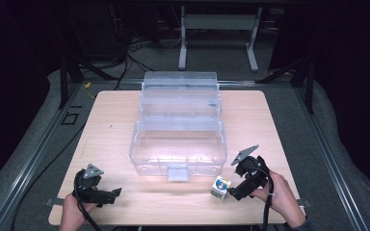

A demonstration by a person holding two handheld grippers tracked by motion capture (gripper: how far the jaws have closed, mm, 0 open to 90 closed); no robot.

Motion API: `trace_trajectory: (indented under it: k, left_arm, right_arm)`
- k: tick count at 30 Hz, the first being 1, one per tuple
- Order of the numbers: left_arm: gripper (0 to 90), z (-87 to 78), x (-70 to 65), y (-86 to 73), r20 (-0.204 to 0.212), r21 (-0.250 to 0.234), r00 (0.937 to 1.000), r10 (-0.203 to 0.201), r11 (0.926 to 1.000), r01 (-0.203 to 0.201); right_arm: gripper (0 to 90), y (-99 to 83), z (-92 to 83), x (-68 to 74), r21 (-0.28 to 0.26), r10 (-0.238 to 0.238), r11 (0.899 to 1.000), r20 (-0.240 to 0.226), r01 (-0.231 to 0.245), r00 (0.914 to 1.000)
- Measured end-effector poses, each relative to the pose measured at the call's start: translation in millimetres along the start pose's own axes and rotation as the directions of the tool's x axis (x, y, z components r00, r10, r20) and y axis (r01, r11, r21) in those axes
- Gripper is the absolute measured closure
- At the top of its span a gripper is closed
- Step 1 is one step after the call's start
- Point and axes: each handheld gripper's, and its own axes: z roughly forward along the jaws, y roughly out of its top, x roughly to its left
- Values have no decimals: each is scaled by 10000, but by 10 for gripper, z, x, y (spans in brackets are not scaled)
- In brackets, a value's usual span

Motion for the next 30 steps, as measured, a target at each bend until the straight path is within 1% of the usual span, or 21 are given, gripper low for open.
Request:
trace_trajectory:
  k: [1,2,3,4,5,7,9,11,13,17,18,19,21,22,24,25,26,27,28,29,30]
  left_arm:
    - [1,6,4,0,-17,43,10000,11,10000,-11]
    - [1,10,6,-1,-16,72,10000,28,10000,-28]
    - [1,13,3,-3,0,75,10000,-8,10000,8]
    - [1,10,1,-4,8,92,10000,36,10000,-36]
    - [1,8,-1,-5,16,93,10000,41,9999,-42]
    - [1,6,0,-6,8,79,10000,59,10000,-59]
    - [1,9,2,-8,7,89,10000,23,10000,-23]
    - [1,11,3,-8,10,103,10000,7,9999,-7]
    - [1,12,4,-7,34,112,10000,44,9999,-44]
    - [1,15,7,-10,60,172,10000,74,9998,-75]
    - [1,17,9,-11,54,177,10000,72,9998,-73]
    - [1,20,9,-12,50,172,10000,55,9998,-55]
    - [1,25,11,-11,78,182,10000,42,9998,-43]
    - [1,28,11,-11,89,195,10000,39,9998,-41]
    - [1,32,10,-11,123,215,9999,56,9998,-58]
    - [1,32,9,-11,123,224,9999,62,9997,-65]
    - [1,32,10,-11,121,224,9999,65,9997,-68]
    - [1,32,10,-11,125,227,9999,61,9997,-64]
    - [2,32,11,-11,124,228,9999,64,9997,-66]
    - [2,31,13,-12,109,246,9999,84,9997,-87]
    - [2,31,15,-12,116,258,9999,96,9996,-99]
  right_arm:
    - [0,20,20,19,45,-62,10000,-34,62,10000]
    - [0,35,59,31,6,-85,10000,-222,86,9997]
    - [0,56,82,47,252,-139,9996,-152,143,9998]
    - [0,71,115,71,331,-127,9994,-141,131,9998]
    - [0,88,153,94,463,-245,9986,-111,250,9996]
    - [0,104,204,132,576,-245,9980,-263,260,9994]
    - [0,119,272,176,740,-353,9966,-182,366,9992]
    - [0,132,321,200,918,-322,9952,-200,339,9993]
    - [0,144,384,228,966,-296,9949,-135,307,9995]
    - [0,151,433,254,1089,-331,9935,-92,339,9994]
    - [0,152,446,255,1147,-424,9925,-46,427,9991]
    - [0,154,460,261,1226,-382,9917,-100,391,9992]
    - [20,158,484,273,1273,-462,9908,-13,460,9989]
    - [37,159,490,276,1315,-417,9904,-112,429,9991]
    - [82,164,492,280,1333,-475,9899,-120,487,9988]
    - [113,164,500,282,1257,-559,9905,15,552,9984]
    - [148,163,503,289,1177,-488,9919,134,469,9987]
    - [151,165,504,288,1208,-516,9914,152,494,9985]
    - [184,166,507,291,1233,-411,9916,172,387,9990]
    - [215,167,506,290,1218,-405,9918,161,382,9991]
    - [251,167,505,292,1146,-406,9927,287,370,9988]
